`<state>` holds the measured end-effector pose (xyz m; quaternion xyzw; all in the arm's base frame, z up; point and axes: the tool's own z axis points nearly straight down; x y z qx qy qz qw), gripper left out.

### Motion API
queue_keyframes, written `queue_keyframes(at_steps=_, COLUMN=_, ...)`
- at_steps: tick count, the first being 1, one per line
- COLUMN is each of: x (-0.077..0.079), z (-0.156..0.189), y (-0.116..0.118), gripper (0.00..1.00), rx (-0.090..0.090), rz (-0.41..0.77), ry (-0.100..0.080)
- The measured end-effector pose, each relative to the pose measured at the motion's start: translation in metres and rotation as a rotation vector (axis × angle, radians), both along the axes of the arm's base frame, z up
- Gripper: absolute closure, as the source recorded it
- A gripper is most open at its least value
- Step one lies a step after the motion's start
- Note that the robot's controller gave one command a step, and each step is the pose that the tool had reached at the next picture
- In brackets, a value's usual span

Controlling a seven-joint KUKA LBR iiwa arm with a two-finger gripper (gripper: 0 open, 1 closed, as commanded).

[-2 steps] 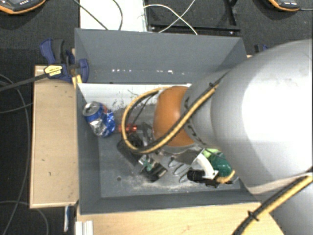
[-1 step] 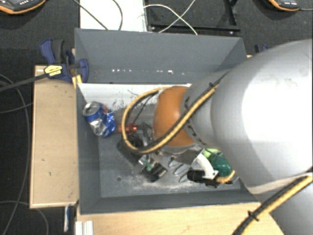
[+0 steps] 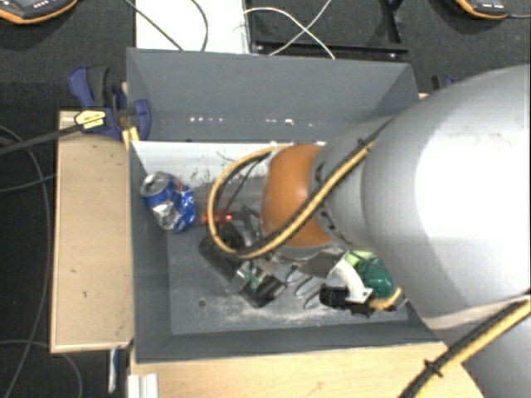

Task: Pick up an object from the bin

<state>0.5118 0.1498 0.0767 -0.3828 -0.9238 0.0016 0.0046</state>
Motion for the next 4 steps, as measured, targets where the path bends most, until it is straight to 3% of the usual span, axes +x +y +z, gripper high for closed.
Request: queue_keyframes(at_steps=4, x=-0.002, z=0.075, y=-0.001, gripper=1.00, rx=-0.004, rz=0.004, ry=0.008)
